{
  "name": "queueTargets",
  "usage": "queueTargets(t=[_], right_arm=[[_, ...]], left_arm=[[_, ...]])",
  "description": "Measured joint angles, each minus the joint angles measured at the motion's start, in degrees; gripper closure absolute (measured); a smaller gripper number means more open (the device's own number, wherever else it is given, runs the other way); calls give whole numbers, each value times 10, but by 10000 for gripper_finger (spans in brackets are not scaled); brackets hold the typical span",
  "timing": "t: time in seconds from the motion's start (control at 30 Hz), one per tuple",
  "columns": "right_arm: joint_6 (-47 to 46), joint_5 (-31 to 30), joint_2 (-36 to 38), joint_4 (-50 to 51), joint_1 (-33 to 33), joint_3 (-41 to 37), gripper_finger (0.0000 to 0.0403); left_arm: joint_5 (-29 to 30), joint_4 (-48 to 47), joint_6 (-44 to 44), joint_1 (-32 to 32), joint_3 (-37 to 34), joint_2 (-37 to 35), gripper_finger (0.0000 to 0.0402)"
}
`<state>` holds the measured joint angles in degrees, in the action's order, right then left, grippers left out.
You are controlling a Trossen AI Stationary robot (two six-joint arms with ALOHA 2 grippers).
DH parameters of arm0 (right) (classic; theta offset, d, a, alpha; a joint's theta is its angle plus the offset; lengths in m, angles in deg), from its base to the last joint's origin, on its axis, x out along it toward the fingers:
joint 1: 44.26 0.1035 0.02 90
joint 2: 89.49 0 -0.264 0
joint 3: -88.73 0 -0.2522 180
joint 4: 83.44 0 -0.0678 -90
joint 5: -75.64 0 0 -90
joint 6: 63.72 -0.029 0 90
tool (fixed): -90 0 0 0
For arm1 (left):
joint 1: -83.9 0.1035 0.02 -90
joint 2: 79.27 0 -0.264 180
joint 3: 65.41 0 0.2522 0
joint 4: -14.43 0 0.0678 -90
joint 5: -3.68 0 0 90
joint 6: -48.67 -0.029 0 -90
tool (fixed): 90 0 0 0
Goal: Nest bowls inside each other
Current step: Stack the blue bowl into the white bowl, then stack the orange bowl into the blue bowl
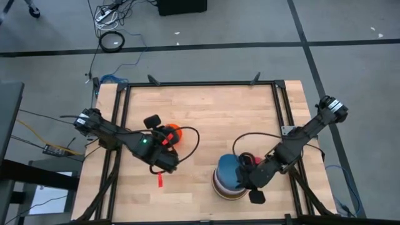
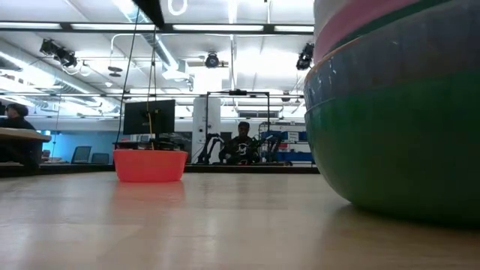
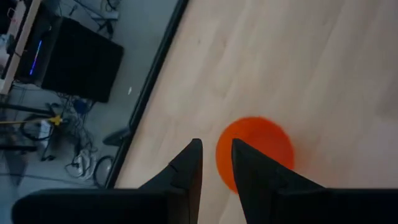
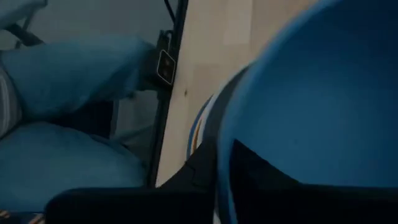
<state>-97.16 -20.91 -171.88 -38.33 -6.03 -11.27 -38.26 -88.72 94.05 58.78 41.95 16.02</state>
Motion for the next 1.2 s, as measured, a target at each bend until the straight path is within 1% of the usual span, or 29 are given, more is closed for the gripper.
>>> queueTargets(t=[0.2, 0.3, 0.4, 0.47, 0.53, 0.6, 0.7, 0.73, 0.83, 0.93, 1.0, 1.13, 1.2], right_arm=[[-33, 11, -4, 0, -3, 0, 288], [-65, 38, 11, 2, -3, 0, 251], [-98, 60, 31, 2, 1, 0, 224], [-114, 62, 47, 3, 7, 0, 213], [-127, 63, 67, 3, 12, 0, 208], [-131, 49, 92, 4, 18, 0, 208], [-128, -6, 135, 9, 31, 0, 211], [-124, -26, 149, 12, 37, 0, 213], [-114, -83, 184, 23, 56, 0, 217], [-103, -142, 205, 32, 76, 0, 218], [-95, -166, 210, 35, 83, 0, 218], [-89, -175, 208, 36, 86, 0, 218], [-89, -176, 203, 40, 86, 0, 218]], left_arm=[[-31, 7, 14, 0, -51, 0, 312], [-38, 16, 16, 0, -67, 0, 318], [-45, 31, 15, 0, -84, 0, 321], [-55, 43, 9, 0, -96, 0, 322], [-69, 68, -23, 0, -108, 0, 322], [-99, 121, -84, 0, -125, 0, 322], [-188, 225, -232, 0, -164, 0, 322], [-210, 257, -270, 2, -180, 0, 322], [-244, 328, -336, 18, -222, 0, 322], [-256, 334, -348, 42, -259, 0, 323], [-272, 338, -348, 61, -279, 0, 324], [-319, 375, -360, 90, -309, -3, 327], [-323, 391, -362, 98, -317, -3, 328]])
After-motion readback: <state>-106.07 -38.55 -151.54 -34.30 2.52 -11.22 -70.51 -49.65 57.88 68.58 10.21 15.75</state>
